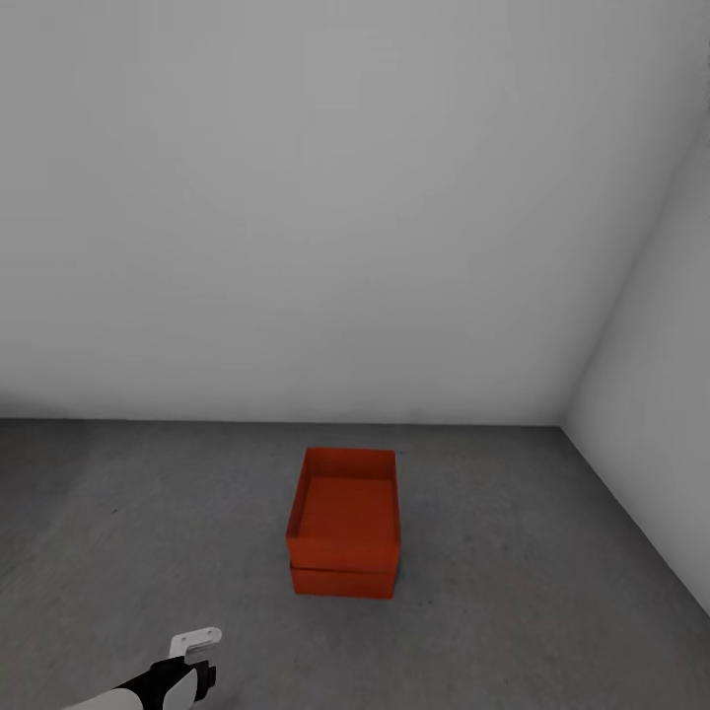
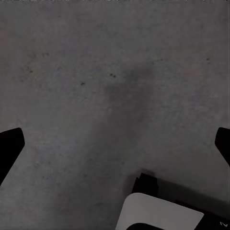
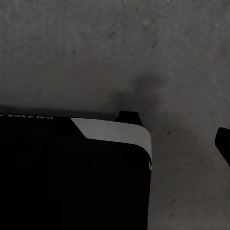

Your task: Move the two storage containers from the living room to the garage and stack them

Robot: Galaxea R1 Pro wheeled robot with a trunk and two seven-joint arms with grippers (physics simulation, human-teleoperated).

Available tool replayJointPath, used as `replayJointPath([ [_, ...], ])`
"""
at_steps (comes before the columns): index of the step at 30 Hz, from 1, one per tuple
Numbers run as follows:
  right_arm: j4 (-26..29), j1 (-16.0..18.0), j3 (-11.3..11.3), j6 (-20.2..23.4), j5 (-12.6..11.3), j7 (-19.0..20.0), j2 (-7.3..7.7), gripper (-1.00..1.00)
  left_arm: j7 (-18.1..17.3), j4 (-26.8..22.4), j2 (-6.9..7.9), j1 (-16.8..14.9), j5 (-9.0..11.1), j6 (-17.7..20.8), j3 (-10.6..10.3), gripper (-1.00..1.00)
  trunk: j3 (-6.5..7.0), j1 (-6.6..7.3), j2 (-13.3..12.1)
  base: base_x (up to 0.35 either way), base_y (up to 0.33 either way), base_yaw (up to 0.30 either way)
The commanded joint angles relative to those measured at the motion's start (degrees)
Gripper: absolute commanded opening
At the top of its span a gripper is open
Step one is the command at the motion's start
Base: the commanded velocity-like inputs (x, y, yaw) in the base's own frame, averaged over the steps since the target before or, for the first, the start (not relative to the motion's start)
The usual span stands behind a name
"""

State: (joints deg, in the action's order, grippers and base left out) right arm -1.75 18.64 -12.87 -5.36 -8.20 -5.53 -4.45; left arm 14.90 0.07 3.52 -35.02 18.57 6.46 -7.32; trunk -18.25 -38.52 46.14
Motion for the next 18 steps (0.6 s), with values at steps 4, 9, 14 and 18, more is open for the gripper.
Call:
replayJointPath([
  [4, -0.2, 0.1, -0.5, -0.4, -0.6, -0.1, -0.04, 1.0, 0.1, 0.0, 0.0, 0.0, 0.4, 0.2, -0.5, 1.0, 0.3, -0.01, 0.1, 0.0, 0.0, 0.0],
  [9, -0.2, 0.1, -0.5, -0.3, -0.6, -0.1, -0.04, 1.0, 0.1, 0.0, 0.0, 0.0, 0.4, 0.2, -0.5, 1.0, 0.76, -0.01, 0.1, 0.0, 0.0, 0.0],
  [14, -0.2, 0.1, -0.5, -0.4, -0.6, -0.1, -0.04, 1.0, 0.1, 0.0, 0.0, 0.0, 0.4, 0.2, -0.5, 1.0, 1.21, -0.01, 0.1, 0.0, 0.0, 0.0],
  [18, -0.3, 0.1, -0.5, -0.3, -0.6, -0.1, -0.04, 1.0, 0.1, 0.0, 0.0, 0.0, 0.4, 0.2, -0.5, 1.0, 1.58, -0.01, 0.1, 0.0, 0.0, 0.0],
])
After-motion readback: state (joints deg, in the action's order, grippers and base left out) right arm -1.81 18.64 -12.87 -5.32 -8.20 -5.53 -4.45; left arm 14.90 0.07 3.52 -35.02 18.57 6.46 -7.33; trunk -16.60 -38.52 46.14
